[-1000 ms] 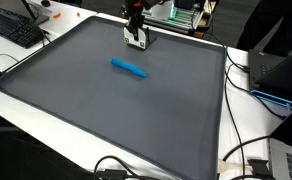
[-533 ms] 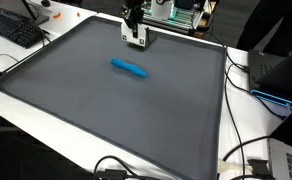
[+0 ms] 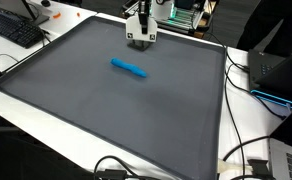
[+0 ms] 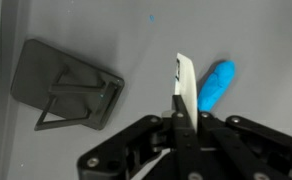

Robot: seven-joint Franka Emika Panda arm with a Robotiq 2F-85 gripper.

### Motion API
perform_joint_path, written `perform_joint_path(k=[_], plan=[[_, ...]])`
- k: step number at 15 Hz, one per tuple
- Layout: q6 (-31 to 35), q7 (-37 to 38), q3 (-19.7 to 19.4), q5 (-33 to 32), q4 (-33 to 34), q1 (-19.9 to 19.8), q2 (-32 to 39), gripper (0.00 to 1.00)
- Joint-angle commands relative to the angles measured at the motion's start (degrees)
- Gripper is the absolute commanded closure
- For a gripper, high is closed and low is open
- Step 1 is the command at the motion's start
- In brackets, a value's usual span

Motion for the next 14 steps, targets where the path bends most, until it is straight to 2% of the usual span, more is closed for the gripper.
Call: perform_joint_path(k=[1, 10, 14], plan=[[-4.1, -8.1, 0.4, -1.6, 5.9, 1.5, 4.3, 0.99], [-8.5, -35.3, 0.3, -0.4, 16.0, 3.7, 13.3, 0.99], [-11.2, -43.0, -0.4, -1.3, 19.0, 4.0, 15.8, 0.99]])
